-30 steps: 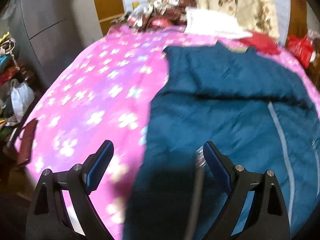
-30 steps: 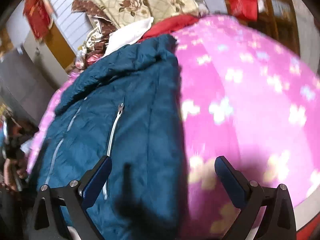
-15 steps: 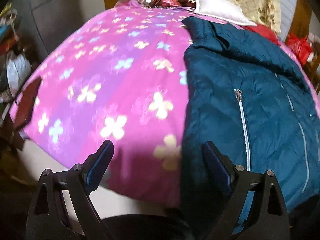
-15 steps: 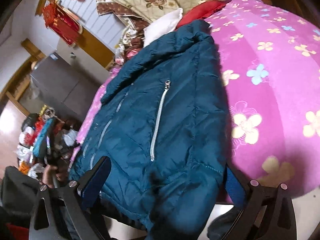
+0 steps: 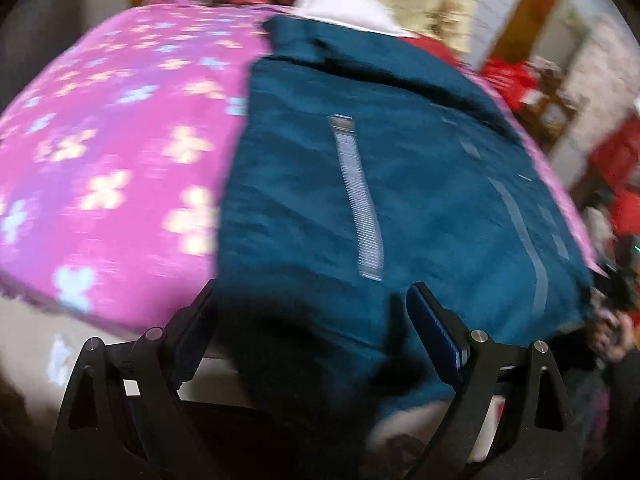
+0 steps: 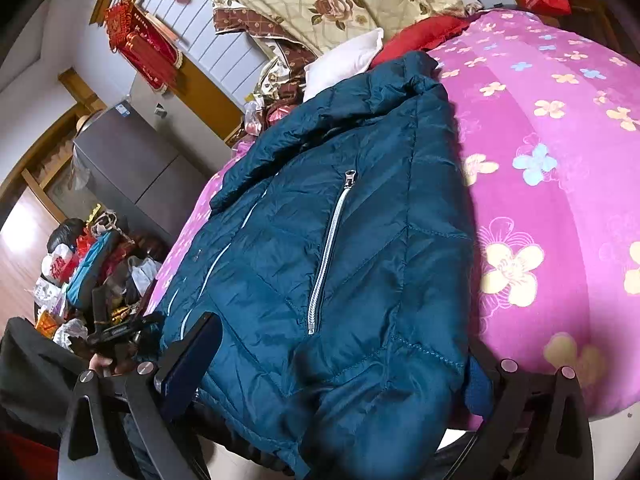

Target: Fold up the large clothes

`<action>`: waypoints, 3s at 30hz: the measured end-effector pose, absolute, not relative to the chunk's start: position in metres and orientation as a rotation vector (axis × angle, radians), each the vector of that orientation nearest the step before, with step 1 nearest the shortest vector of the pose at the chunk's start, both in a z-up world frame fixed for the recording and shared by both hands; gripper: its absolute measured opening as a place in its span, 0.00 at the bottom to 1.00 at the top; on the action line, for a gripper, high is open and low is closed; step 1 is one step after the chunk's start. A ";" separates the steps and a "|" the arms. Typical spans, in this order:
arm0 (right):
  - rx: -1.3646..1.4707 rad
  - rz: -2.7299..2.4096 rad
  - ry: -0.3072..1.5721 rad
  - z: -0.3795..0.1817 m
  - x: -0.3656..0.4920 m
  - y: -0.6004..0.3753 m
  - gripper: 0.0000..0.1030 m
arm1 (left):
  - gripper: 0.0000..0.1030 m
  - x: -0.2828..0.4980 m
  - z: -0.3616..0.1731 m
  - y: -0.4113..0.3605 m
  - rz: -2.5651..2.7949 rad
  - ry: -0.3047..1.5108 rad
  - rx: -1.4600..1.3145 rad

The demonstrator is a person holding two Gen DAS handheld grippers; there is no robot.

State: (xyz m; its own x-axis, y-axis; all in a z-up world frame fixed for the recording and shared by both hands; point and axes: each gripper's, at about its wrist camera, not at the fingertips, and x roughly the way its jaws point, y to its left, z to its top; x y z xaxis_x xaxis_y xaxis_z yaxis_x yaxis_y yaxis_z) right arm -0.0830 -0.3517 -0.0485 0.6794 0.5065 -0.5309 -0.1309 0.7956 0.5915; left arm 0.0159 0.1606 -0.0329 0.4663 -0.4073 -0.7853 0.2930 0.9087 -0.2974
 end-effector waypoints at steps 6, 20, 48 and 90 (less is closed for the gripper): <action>0.572 0.410 0.759 -0.050 -0.087 -0.355 1.00 | 0.88 0.014 -0.029 0.162 -0.566 1.006 -0.215; 0.481 0.490 0.792 -0.049 -0.085 -0.331 0.97 | 0.88 0.022 -0.027 0.146 -0.593 1.020 -0.140; 0.480 0.303 0.774 -0.058 -0.081 -0.348 0.28 | 0.99 0.016 -0.038 0.149 -0.410 0.923 -0.160; 0.372 0.319 0.564 0.007 -0.150 -0.328 0.08 | 0.06 -0.046 0.030 0.210 -0.304 0.789 -0.319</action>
State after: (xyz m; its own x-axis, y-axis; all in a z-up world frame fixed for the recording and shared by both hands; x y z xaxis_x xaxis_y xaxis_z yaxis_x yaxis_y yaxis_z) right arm -0.1498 -0.3282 0.0067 0.7999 0.3902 -0.4560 -0.1903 0.8855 0.4240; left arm -0.0464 0.2100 0.0298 0.6660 -0.3820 -0.6407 0.1469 0.9093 -0.3894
